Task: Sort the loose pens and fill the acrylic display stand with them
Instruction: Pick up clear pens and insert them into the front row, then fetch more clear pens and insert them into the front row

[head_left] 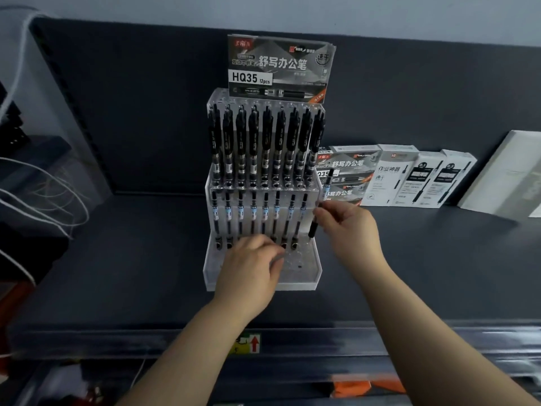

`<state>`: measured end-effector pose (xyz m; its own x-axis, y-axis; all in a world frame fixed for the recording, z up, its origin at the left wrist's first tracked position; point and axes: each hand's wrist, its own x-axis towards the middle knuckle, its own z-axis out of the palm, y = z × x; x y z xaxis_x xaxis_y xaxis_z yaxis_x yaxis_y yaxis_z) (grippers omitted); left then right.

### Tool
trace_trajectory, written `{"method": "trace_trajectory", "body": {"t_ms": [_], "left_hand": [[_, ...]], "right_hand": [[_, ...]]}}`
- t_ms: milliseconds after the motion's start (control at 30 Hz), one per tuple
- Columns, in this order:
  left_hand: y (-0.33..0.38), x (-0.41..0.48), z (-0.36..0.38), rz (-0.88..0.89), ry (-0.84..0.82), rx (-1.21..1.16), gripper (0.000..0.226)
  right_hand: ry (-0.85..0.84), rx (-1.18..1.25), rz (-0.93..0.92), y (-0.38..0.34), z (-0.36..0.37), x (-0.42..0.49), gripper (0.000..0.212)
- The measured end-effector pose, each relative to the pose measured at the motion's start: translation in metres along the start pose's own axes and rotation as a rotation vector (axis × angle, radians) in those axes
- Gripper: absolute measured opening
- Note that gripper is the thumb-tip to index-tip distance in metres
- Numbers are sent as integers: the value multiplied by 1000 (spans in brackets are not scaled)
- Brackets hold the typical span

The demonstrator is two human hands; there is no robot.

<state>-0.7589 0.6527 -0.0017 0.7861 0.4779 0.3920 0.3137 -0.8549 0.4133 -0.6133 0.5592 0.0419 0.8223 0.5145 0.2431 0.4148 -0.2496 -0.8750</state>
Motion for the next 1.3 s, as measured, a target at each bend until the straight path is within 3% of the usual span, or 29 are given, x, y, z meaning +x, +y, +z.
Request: {"method": "trace_trajectory", "body": {"t_ms": [300,800,1000,1133,1300], "left_hand": [[-3,-2,7,68,39,54,17],[-6,-4,9,93,61,76,15],[-5,-5,6,73,30,83,18],[-3,0,-1,24,-74,33,26],[48,10,-4,54,-15,-63,25]], "right_hand": [[84,-15,-23,-2,8,-10,13],[-36,-524,-119,16,29,-14,23],[-74,-591,-104,14,30,-12,27],[-117,-591,-50,19,12,-17,34],[-89,-580,22,46,-52,-38,47]]}}
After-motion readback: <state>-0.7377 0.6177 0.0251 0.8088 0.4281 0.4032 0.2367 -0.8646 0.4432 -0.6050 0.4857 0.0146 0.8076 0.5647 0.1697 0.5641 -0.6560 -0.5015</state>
